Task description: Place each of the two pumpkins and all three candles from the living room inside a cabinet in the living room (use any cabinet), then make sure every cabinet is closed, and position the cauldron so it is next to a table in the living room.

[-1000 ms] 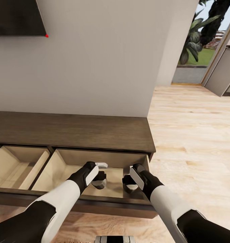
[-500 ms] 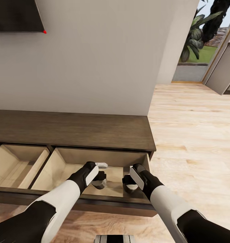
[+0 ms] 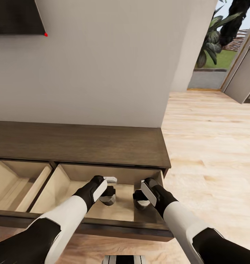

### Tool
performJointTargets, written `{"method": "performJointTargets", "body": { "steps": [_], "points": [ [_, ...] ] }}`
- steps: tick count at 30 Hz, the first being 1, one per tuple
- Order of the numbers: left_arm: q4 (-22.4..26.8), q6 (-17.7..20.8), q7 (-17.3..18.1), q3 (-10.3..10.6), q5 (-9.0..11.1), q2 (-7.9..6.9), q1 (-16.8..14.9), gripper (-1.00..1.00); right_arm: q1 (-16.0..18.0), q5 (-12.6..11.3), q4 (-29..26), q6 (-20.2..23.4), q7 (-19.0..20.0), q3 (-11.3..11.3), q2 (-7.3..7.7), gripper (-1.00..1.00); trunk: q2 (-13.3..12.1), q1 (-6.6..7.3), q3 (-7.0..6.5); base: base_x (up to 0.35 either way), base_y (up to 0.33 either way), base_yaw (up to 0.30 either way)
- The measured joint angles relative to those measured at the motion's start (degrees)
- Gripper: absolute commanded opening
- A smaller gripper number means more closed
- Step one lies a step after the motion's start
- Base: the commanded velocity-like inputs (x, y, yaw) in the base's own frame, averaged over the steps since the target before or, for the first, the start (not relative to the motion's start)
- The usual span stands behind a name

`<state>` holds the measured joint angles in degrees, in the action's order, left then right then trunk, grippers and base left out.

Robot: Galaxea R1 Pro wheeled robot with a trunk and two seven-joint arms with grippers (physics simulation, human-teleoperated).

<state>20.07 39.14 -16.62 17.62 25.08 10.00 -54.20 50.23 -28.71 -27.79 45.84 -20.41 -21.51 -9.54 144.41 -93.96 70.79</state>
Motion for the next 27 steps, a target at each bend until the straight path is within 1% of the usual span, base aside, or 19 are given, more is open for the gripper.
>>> {"method": "performJointTargets", "body": {
  "steps": [8,18,20,26,27],
  "points": [
    [0.0,0.0,0.0,0.1,0.0,0.00,0.0,-1.00,0.0,0.0,0.0,0.0,0.0,0.0,0.00,-1.00,0.0,-0.02,0.00,0.025,0.000,0.000],
    [0.0,0.0,-0.1,0.1,0.2,0.00,0.0,-1.00,0.0,-0.1,0.0,0.0,0.0,0.0,0.00,-1.00,0.1,-0.29,2.21,0.000,0.000,0.000],
    [0.0,0.0,0.0,0.1,0.0,0.00,0.0,-1.00,0.0,0.0,0.0,0.0,0.1,0.0,0.00,-1.00,0.1,-0.28,2.22,0.000,0.000,0.000],
    [0.0,0.0,-0.1,0.1,0.2,0.00,0.0,-1.00,0.0,-0.1,0.0,0.0,0.0,0.0,0.00,-1.00,0.2,-0.44,3.54,0.000,0.000,0.000],
    [0.0,0.0,0.0,0.1,0.0,0.00,0.0,-1.00,0.0,-0.1,0.0,0.0,0.0,0.0,0.00,-1.00,0.2,-0.44,3.55,0.000,0.000,0.000]
  ]
}}
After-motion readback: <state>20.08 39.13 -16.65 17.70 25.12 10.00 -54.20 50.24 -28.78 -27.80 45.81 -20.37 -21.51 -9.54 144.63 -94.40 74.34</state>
